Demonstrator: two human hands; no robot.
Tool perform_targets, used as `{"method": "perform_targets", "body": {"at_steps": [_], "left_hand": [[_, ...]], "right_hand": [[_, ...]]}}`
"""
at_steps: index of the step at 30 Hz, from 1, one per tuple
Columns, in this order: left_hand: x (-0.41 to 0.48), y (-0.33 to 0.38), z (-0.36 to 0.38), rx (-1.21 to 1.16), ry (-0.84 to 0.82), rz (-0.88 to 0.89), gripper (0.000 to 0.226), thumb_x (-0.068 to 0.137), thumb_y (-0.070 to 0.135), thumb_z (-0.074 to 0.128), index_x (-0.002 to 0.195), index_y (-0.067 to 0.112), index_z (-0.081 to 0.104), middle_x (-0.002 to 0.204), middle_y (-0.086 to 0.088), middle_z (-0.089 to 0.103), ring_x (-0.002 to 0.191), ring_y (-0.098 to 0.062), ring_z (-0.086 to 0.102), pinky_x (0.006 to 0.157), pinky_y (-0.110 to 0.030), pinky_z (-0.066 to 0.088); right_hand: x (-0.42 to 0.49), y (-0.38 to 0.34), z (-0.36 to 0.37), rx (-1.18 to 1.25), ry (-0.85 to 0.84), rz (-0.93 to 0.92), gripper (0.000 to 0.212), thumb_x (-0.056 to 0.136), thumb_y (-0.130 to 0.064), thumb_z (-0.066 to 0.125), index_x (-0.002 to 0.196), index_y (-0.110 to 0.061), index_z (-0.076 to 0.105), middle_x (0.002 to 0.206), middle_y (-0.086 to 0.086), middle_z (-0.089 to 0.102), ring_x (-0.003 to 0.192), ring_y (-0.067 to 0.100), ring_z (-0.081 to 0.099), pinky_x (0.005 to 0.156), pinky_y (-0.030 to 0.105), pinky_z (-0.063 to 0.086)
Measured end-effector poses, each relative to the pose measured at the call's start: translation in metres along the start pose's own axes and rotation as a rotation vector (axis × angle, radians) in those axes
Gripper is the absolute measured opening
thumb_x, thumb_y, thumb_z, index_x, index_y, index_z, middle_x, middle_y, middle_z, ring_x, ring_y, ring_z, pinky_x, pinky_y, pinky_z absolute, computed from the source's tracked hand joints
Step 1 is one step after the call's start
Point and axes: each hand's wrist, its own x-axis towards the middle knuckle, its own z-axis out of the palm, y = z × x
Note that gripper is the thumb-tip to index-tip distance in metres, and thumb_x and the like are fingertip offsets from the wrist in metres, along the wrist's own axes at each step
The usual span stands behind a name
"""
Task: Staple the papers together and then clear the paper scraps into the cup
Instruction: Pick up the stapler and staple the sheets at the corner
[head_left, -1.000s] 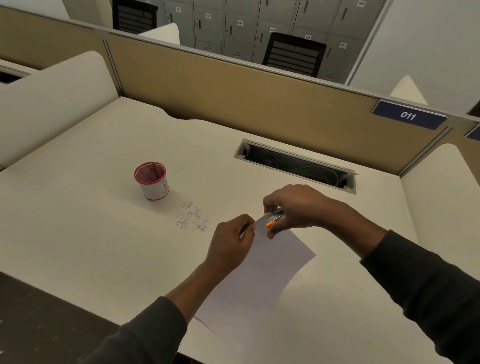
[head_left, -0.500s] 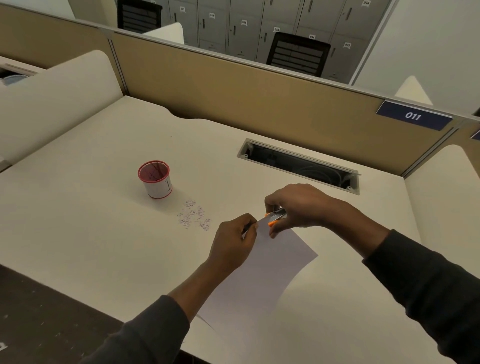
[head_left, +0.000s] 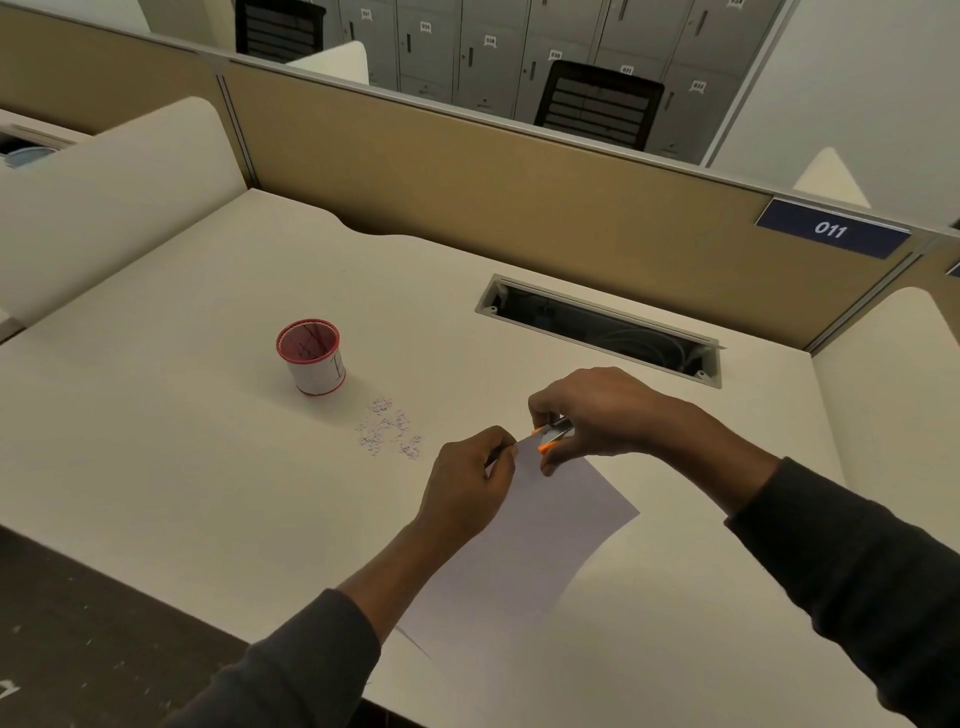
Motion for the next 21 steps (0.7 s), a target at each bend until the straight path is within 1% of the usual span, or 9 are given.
{"method": "perform_targets", "body": {"at_steps": [2,6,11,13,15,16,18,19,21], "left_hand": [[0.000,0.001,0.000,-0.011,-0.004,0.000,0.015,0.099,0.018,0.057,0.086,0.015,0.065,0.059,0.006,0.054,0.053,-0.012,0.044,0.051,-0.017,0.027],[-0.001,0.003,0.002,-0.024,-0.014,-0.006,0.015,0.099,0.017,0.057,0.086,0.017,0.064,0.059,-0.002,0.054,0.052,-0.014,0.040,0.050,-0.018,0.026],[-0.001,0.003,0.005,-0.027,-0.025,-0.013,0.015,0.099,0.015,0.057,0.086,0.016,0.065,0.057,0.002,0.052,0.053,-0.013,0.043,0.050,-0.017,0.027],[-0.001,0.002,0.006,-0.033,-0.032,-0.041,0.016,0.099,0.016,0.057,0.087,0.014,0.066,0.056,0.007,0.051,0.053,-0.010,0.045,0.050,-0.015,0.029],[0.000,-0.003,0.006,-0.074,-0.032,-0.094,0.016,0.099,0.018,0.058,0.086,0.016,0.066,0.059,0.003,0.056,0.053,-0.011,0.046,0.051,-0.015,0.029],[0.001,-0.006,0.006,-0.103,-0.031,-0.130,0.016,0.099,0.020,0.057,0.086,0.017,0.066,0.062,0.001,0.060,0.054,-0.013,0.050,0.052,-0.021,0.034],[0.002,-0.014,0.006,-0.162,-0.019,-0.210,0.018,0.099,0.024,0.056,0.085,0.020,0.066,0.069,-0.004,0.065,0.062,-0.018,0.057,0.057,-0.034,0.043],[0.002,-0.017,0.006,-0.189,-0.014,-0.251,0.018,0.099,0.024,0.056,0.084,0.021,0.065,0.071,-0.007,0.065,0.062,-0.020,0.057,0.059,-0.035,0.043],[0.000,-0.022,0.005,-0.244,-0.010,-0.325,0.018,0.099,0.025,0.057,0.083,0.022,0.064,0.072,-0.013,0.063,0.060,-0.015,0.049,0.060,-0.033,0.040]], "right_hand": [[0.001,0.000,0.000,0.001,-0.016,0.001,0.042,0.078,-0.059,0.073,0.102,-0.027,0.062,0.094,-0.006,0.068,0.083,0.014,0.059,0.060,0.023,0.039],[0.002,0.003,0.001,-0.033,-0.004,-0.020,0.037,0.080,-0.059,0.070,0.094,-0.027,0.059,0.089,-0.006,0.067,0.079,0.013,0.056,0.061,0.027,0.040],[0.005,0.005,0.004,-0.027,-0.074,0.022,0.040,0.079,-0.057,0.073,0.099,-0.026,0.060,0.093,-0.005,0.067,0.082,0.013,0.058,0.066,0.028,0.047],[0.006,0.009,0.004,0.044,-0.101,0.065,0.045,0.078,-0.059,0.073,0.105,-0.026,0.059,0.099,-0.004,0.066,0.086,0.015,0.058,0.069,0.029,0.048],[0.005,0.017,0.002,0.245,-0.082,0.121,0.047,0.079,-0.060,0.072,0.108,-0.026,0.058,0.104,-0.005,0.064,0.092,0.015,0.058,0.073,0.030,0.049],[0.004,0.022,0.002,0.392,-0.039,0.164,0.046,0.080,-0.060,0.070,0.108,-0.025,0.059,0.105,-0.005,0.065,0.091,0.014,0.059,0.072,0.029,0.050],[0.002,0.033,0.006,0.772,0.059,0.298,0.044,0.086,-0.058,0.065,0.108,-0.021,0.061,0.100,-0.002,0.070,0.078,0.010,0.059,0.062,0.024,0.047],[0.002,0.039,0.011,0.956,0.092,0.371,0.045,0.089,-0.059,0.061,0.108,-0.018,0.062,0.098,0.000,0.071,0.071,0.011,0.056,0.058,0.024,0.044],[0.003,0.052,0.024,1.240,0.132,0.493,0.051,0.093,-0.059,0.054,0.113,-0.013,0.064,0.101,0.006,0.070,0.070,0.015,0.051,0.059,0.027,0.042]]}}
